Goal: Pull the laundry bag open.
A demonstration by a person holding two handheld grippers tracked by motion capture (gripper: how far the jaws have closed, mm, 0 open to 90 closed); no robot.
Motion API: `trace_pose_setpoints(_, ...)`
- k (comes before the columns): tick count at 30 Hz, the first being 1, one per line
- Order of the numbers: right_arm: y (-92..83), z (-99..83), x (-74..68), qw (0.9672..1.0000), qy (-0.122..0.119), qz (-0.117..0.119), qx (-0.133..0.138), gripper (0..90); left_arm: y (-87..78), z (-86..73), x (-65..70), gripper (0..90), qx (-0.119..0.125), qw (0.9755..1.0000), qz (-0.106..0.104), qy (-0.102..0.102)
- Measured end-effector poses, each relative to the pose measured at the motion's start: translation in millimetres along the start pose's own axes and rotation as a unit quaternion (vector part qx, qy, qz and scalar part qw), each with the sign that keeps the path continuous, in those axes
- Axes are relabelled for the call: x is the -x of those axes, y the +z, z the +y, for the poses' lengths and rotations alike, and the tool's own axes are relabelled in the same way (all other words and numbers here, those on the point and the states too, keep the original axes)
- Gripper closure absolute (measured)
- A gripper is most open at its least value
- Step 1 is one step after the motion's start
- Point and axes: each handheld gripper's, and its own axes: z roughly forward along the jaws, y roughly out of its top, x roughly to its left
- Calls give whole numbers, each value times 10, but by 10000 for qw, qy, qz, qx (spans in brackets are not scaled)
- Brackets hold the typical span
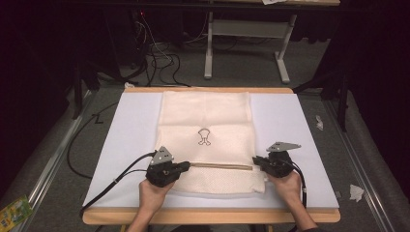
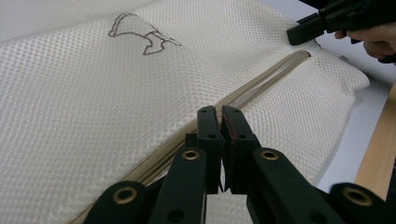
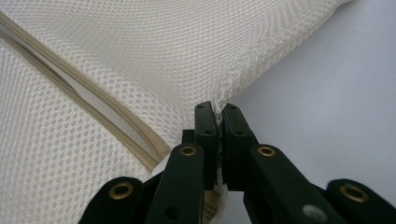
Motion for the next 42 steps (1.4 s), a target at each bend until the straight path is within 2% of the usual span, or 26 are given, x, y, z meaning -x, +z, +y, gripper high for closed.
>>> trace_pose_setpoints(8, 2, 2, 1, 10000, -4, -27, 19, 879, -96, -46, -71, 870, 43, 9999, 107, -77)
trace_pose_setpoints(16, -5, 10, -1, 10000, -10, -24, 23, 879, -123, -55, -98, 870, 54, 9999, 27, -139)
trace_pose_setpoints(28, -3, 11, 4, 10000, -23, -1, 33, 879, -124, -62, -103, 871, 45, 9999, 23, -158)
trace_pose_setpoints(36, -11, -8, 20, 10000, 18, -41, 32, 879, -196, -105, -143, 871, 41, 9997, 171, -189)
trace_pose_setpoints(42, -14, 1, 18, 10000, 5, -46, 60, 879, -279, -114, -193, 871, 139, 9992, 265, -252)
